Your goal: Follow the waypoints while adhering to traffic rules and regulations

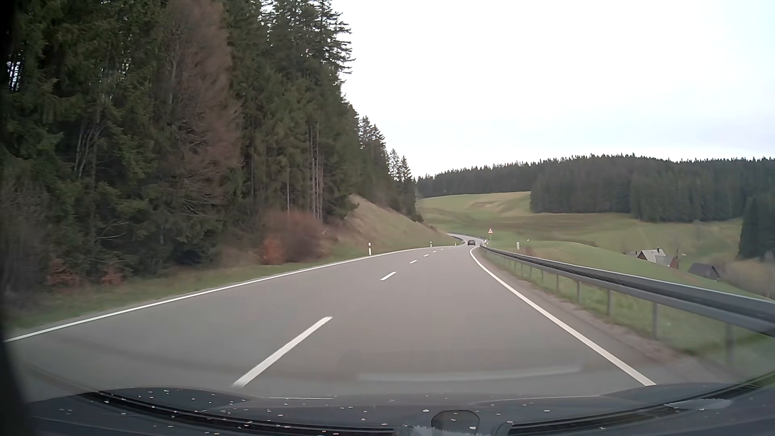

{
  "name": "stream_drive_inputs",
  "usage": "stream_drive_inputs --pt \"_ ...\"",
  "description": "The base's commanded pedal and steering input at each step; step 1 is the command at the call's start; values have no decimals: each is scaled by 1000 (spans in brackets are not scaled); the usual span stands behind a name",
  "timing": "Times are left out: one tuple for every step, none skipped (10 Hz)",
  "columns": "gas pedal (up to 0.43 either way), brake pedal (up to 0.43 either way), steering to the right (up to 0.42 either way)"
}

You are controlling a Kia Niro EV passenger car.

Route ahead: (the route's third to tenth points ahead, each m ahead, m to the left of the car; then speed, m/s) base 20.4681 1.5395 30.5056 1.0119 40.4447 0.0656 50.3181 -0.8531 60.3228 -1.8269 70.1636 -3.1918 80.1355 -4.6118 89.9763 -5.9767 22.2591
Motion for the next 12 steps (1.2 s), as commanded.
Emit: stream_drive_inputs --pt "138 0 14" --pt "138 0 15" --pt "138 0 14" --pt "138 0 14" --pt "138 0 14" --pt "138 0 14" --pt "138 0 14" --pt "138 0 14" --pt "138 0 15" --pt "138 0 15" --pt "138 0 15" --pt "138 0 14"
